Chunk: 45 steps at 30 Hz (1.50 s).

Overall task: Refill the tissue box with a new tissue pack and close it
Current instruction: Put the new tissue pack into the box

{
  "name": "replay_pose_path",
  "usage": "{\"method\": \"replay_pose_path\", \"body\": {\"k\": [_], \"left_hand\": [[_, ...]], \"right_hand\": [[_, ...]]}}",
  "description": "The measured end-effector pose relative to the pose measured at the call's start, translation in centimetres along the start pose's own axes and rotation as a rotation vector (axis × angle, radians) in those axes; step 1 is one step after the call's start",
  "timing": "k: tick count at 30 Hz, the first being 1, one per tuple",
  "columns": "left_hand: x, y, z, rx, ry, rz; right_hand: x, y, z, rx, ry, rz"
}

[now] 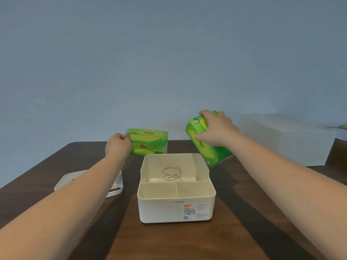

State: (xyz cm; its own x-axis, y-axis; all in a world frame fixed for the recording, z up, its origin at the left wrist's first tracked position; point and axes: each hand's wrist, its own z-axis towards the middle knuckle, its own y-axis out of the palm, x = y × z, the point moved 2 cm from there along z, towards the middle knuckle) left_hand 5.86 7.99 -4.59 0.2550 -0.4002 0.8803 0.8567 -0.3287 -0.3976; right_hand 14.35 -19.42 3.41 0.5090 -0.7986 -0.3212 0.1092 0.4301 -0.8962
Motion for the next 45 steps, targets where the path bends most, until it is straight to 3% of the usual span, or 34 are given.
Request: {"method": "replay_pose_path", "body": {"k": [4, 8, 12, 16, 22, 27, 35, 39, 45], "left_hand": [[-1.4, 0.7, 0.5, -0.025, -0.014, 0.052], [-3.0, 1.9, 1.0, -0.133, -0.068, 0.099], [-3.9, 2.5, 0.9, -0.208, -0.111, 0.181], [-4.4, 2.5, 1.3, -0.252, -0.156, 0.211], [-4.6, 1.4, 1.9, -0.258, -0.102, 0.241], [-5.1, -0.6, 1.8, -0.256, -0.092, 0.283], [-6.7, -6.8, 2.3, -0.156, -0.079, 0.345], [-8.7, -9.8, 2.2, -0.121, -0.113, 0.385], [-11.7, -12.4, 1.5, -0.132, -0.210, 0.375]], "right_hand": [[-3.1, 0.5, 0.0, -0.075, -0.237, -0.002], [-5.4, 2.5, -0.4, -0.311, -0.516, -0.111], [-6.1, 4.4, -0.7, -0.518, -0.646, -0.226], [-5.9, 5.8, -0.6, -0.649, -0.650, -0.284], [-5.9, 6.6, -0.5, -0.717, -0.640, -0.270], [-6.2, 6.4, -0.4, -0.681, -0.580, -0.200], [-10.7, 6.8, -1.1, -0.448, -0.502, 0.124], [-14.5, 8.9, -1.4, -0.458, -0.522, 0.092], [-18.4, 12.5, -2.1, -0.619, -0.506, -0.156]]}}
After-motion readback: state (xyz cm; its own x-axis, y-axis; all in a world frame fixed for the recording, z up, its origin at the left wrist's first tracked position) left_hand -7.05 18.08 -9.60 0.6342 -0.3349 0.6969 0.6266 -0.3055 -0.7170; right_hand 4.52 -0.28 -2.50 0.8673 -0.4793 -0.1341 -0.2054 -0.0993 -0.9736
